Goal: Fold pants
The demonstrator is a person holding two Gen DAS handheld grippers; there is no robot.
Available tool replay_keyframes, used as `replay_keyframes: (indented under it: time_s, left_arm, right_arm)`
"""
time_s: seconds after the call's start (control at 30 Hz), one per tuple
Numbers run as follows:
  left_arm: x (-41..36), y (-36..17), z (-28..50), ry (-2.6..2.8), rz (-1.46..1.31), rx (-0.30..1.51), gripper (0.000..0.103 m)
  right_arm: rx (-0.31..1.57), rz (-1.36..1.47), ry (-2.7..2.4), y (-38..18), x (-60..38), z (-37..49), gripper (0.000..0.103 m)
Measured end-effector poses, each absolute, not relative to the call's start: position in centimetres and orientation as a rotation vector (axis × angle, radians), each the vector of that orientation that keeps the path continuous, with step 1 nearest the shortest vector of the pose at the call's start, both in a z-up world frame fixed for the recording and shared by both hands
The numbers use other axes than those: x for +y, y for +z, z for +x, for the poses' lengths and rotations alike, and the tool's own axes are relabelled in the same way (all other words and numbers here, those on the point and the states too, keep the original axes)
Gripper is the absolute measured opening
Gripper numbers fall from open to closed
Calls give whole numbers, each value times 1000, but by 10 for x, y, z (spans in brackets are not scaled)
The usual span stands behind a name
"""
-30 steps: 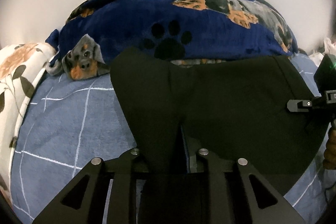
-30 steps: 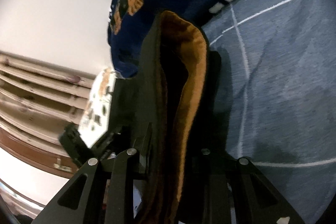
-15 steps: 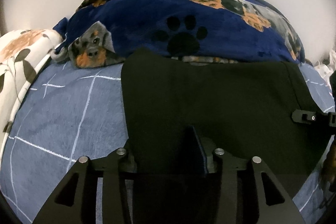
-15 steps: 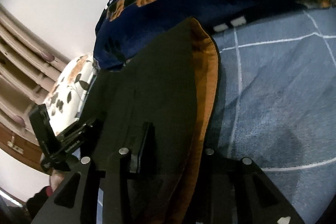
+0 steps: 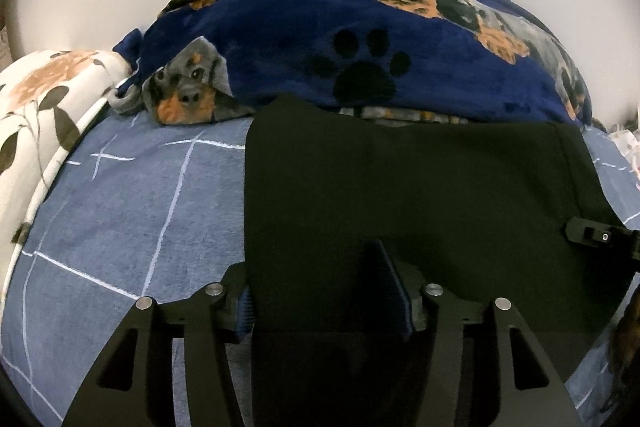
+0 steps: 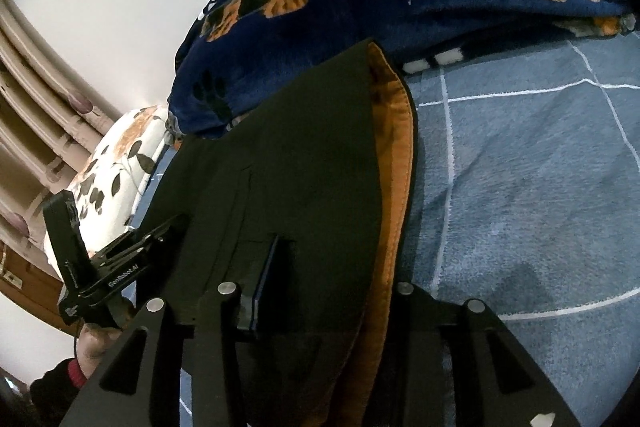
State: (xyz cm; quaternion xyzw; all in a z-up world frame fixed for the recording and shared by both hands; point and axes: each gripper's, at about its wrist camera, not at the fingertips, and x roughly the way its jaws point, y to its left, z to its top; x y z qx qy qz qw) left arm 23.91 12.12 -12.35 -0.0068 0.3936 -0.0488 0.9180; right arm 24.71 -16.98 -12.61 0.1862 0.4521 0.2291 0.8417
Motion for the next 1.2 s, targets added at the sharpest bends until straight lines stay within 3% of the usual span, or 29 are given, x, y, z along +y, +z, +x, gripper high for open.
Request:
replay_keyframes:
  time_s: [0.3,0.67,0.83,1.1,1.2]
  left_arm:
    - [122,-123,238,-79,-6,807,61]
    - [121,-122,238,-6,32,802,83]
    - [122,-114,228,26,65,769,83]
    - [119,-77,180,35,37,707,84]
    - [111,-51,153,35,43,649,90]
  right_arm:
    - [925,303,446,-122,-156,241,43]
    - [905,164,407,-118,-132,236,76]
    - [935,135,351,-112,-134,234,80]
    - [756,209,277,-49,-160,163,82]
    - [708,212,280,-33,-162,133,85]
